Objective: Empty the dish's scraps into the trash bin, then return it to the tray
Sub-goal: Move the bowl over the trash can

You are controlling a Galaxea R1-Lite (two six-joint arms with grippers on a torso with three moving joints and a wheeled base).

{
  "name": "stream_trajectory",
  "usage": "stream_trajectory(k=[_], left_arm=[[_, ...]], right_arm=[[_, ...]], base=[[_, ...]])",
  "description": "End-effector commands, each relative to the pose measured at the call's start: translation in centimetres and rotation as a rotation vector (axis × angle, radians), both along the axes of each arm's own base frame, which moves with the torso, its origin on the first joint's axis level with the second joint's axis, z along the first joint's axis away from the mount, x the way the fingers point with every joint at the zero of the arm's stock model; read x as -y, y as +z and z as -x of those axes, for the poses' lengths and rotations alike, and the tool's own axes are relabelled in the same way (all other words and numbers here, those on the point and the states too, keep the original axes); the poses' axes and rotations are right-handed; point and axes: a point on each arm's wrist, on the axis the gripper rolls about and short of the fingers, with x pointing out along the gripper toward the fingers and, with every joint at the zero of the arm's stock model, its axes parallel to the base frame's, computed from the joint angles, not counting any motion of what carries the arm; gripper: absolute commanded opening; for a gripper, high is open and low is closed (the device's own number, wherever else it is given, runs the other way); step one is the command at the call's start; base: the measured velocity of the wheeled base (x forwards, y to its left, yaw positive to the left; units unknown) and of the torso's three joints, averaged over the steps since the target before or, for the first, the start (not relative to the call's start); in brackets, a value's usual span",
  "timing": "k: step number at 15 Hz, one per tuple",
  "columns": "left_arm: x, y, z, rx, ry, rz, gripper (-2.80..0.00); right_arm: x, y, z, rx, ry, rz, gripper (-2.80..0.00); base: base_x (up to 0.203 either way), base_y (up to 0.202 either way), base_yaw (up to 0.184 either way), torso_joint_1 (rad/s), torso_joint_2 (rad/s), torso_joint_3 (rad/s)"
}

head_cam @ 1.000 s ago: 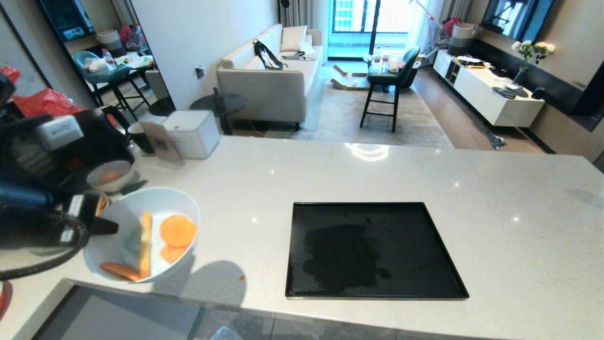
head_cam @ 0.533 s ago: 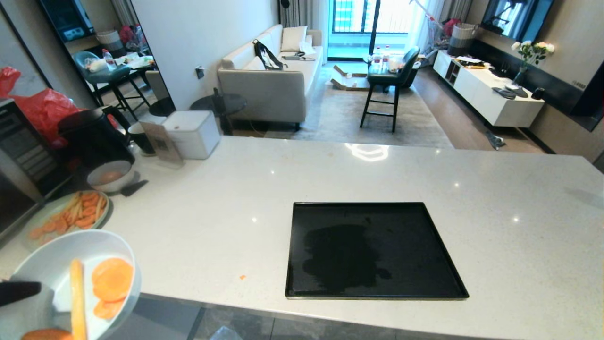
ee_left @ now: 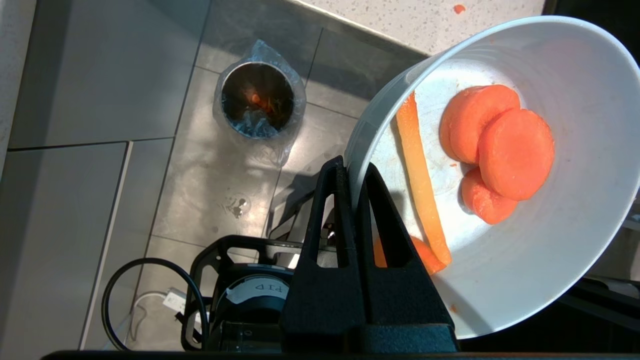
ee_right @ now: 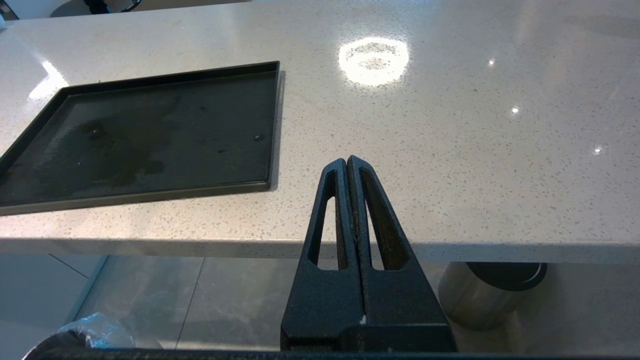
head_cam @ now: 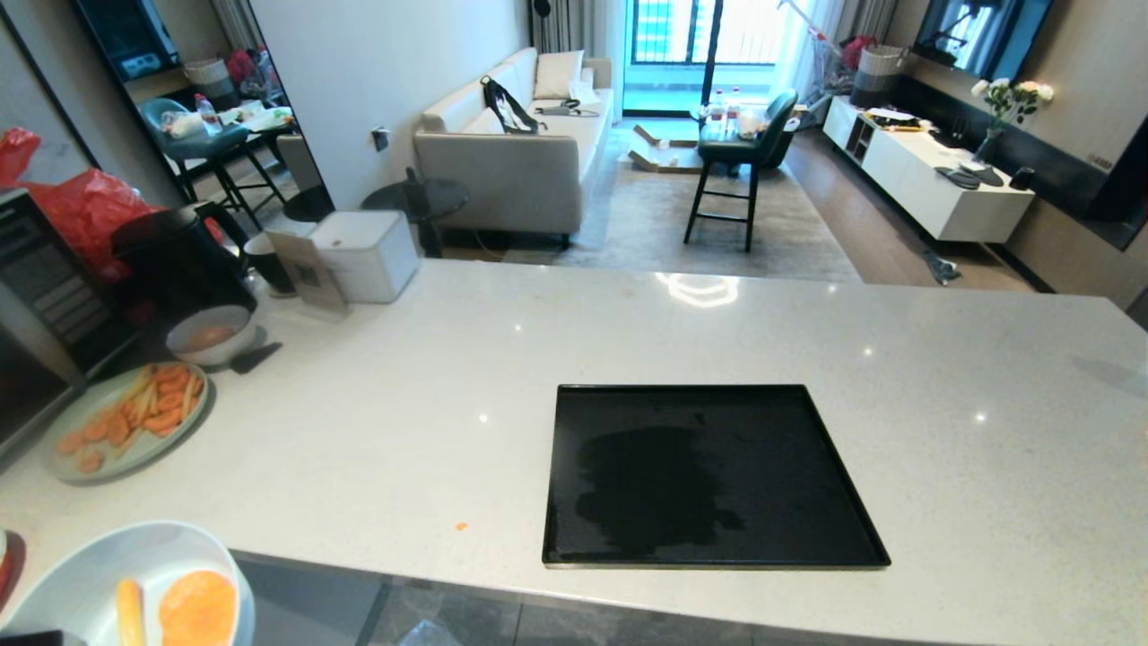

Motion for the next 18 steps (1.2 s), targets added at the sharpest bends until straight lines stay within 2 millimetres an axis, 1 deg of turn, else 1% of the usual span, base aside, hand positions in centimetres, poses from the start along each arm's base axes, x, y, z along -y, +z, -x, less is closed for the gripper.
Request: stream_trajectory(k=[1,5,9,13,18], left_arm=[[0.0,-0.4,-0.1,-0.028,-0.002,-0.002,-2.8],[0.0,-0.9,0.5,-0.023,-0.008,-0.006,-2.8],[0.1,-2.0,1.3,-0.039,-0.037,0.001,-2.8],[0.2,-1.9,1.0,-0.026,-0.056,-0.003,-2.8],[0.2,-2.3,1.2,-0.036,-0.073,-0.004,-2.8]], right_arm=[[0.0,0.0,0.0,0.001,0.0,-0.001,-2.8],[0.0,0.0,0.0,0.001,0.0,0.0,-2.8],[0.0,0.0,0.0,0.001,0.001,-0.001,-2.8],[0.0,0.0,0.0,0.001,0.0,-0.001,-2.8],[0.0,0.0,0.0,0.0,0.0,0.0,-2.8]], base=[[0.0,0.0,0.0,0.0,0.0,0.0],[0.0,0.0,0.0,0.0,0.0,0.0],[0.0,0.0,0.0,0.0,0.0,0.0],[0.0,0.0,0.0,0.0,0.0,0.0],[0.0,0.0,0.0,0.0,0.0,0.0]])
